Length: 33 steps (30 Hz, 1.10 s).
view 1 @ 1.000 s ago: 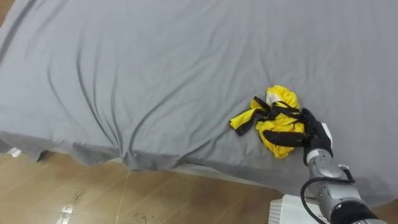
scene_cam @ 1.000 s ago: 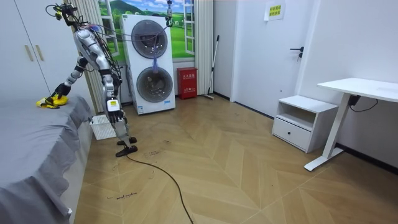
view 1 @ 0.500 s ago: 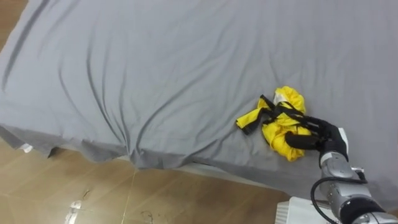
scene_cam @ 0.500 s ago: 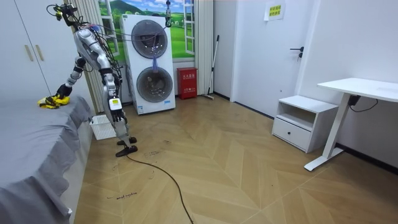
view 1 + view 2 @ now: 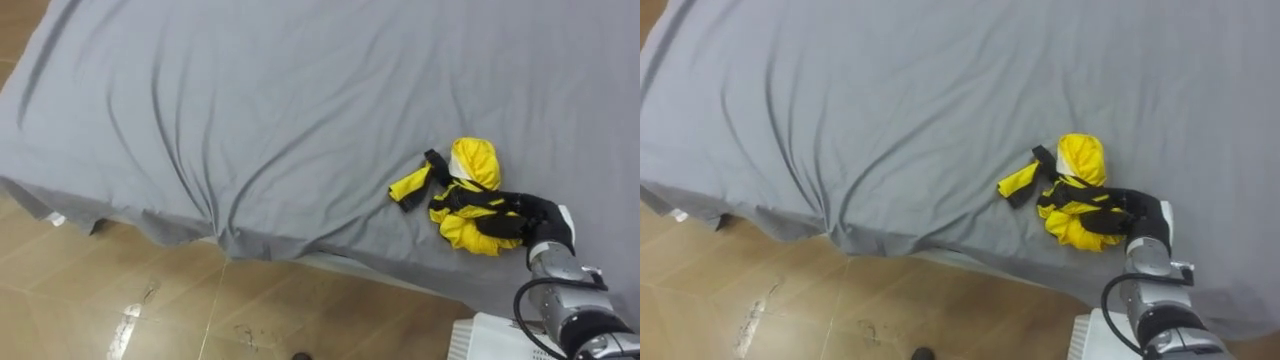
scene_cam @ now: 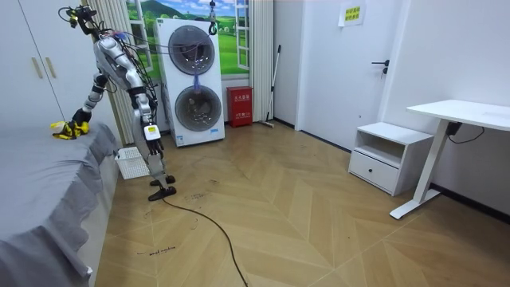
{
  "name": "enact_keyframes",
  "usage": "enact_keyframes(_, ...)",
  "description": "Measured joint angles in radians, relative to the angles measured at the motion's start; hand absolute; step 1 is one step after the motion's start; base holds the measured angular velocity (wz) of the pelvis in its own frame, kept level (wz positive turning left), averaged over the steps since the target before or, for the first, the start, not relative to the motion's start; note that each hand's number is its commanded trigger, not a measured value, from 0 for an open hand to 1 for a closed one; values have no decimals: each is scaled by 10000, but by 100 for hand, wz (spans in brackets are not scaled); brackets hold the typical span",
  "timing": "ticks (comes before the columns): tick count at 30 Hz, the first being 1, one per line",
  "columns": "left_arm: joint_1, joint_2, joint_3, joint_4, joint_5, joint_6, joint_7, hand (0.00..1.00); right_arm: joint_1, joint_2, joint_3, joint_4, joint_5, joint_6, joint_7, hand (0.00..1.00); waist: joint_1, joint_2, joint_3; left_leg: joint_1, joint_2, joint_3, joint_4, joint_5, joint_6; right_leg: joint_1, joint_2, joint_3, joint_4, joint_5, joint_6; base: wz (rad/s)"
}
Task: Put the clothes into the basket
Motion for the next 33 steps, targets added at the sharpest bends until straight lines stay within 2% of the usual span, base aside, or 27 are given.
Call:
enact_keyframes(4,-10,6,-3,-4,-116,-64,7,0,-82,-159,0,90,491,-1,64,100,-55,-29,18,-6,2,2,0,0,0,-38,-10,45,46,0,0,0)
enact_keyframes(7,-10,21,3,-12,-274,-74,25,0,-193,-314,-21,78,554,-1,114,100,-228,-37,24,-93,5,13,0,0,1,-161,-18,93,111,0,0,0)
enact_keyframes(11,-10,50,321,-9,-156,-122,5,0,-180,-351,-764,-317,772,-2,71,100,-535,-42,22,1,-3,38,-13,10,17,-79,-28,100,125,0,1,0)
enact_keyframes(13,-13,55,409,-23,-164,-167,5,0,-152,-375,-799,-589,877,-10,-16,100,-665,-41,21,183,0,73,-70,11,17,51,-27,106,124,-1,2,-5)
enact_keyframes(16,-12,57,425,-38,-173,-236,31,0,469,-373,-830,-2015,1213,-11,-51,100,-890,-88,12,635,15,197,-253,11,17,374,-13,236,119,-4,7,-9)
enact_keyframes(18,101,55,619,-236,-161,-232,74,0,1350,-314,-858,-3233,1425,-35,20,100,-1078,-238,0,1172,15,333,-395,9,16,816,-3,428,97,-27,45,-14)
enact_keyframes(19,122,62,698,-273,-156,-233,76,0,1582,-275,-869,-3510,1419,-22,19,100,-1116,-289,-16,1284,26,382,-419,8,15,900,9,489,96,-28,46,-17)
enact_keyframes(21,128,34,925,-299,-59,-232,77,0,2608,-1,-1190,-4744,1435,-3,64,100,-1393,-475,-85,1720,40,679,-461,6,13,1258,12,691,72,-28,47,-21)
enact_keyframes(23,175,56,988,-297,43,-224,81,0,3221,182,-1382,-5395,1563,9,55,100,-1615,-506,-117,2220,27,825,-566,1,12,1678,7,811,-3,-27,48,-29)
enact_keyframes(24,218,53,985,-305,49,-221,81,0,3500,293,-1517,-5751,1547,49,43,100,-1769,-514,-164,2517,11,912,-644,-3,12,1903,9,1010,-83,-25,54,-40)
enact_keyframes(26,186,50,976,-324,62,-209,81,0,3797,367,-1558,-6205,1576,84,-11,100,-1955,-521,-183,2838,10,1106,-654,-5,11,2112,14,1319,-76,-19,63,-49)
enact_keyframes(27,192,44,973,-413,61,-171,81,0,3930,372,-1558,-6376,1620,95,-16,100,-2160,-528,-252,2957,12,1254,-655,-8,11,2174,15,1454,-79,-15,72,-43)
enact_keyframes(29,171,38,970,-532,60,-148,81,0,4248,374,-1585,-6756,1739,98,-26,100,-2443,-502,-331,3126,34,1442,-698,-9,10,2237,35,1643,-58,-16,75,-36)
enact_keyframes(31,194,32,951,-639,58,-96,81,0,4572,388,-1623,-7109,1685,164,-34,100,-2574,-487,-349,3460,56,1724,-800,-23,-2,2385,81,1939,-65,-35,107,-52)
enact_keyframes(33,172,26,956,-807,104,54,78,0,4787,479,-1780,-7426,1544,204,-29,100,-2825,-371,-386,3698,147,1947,-801,-208,-84,2454,209,2381,-74,-61,149,-59)
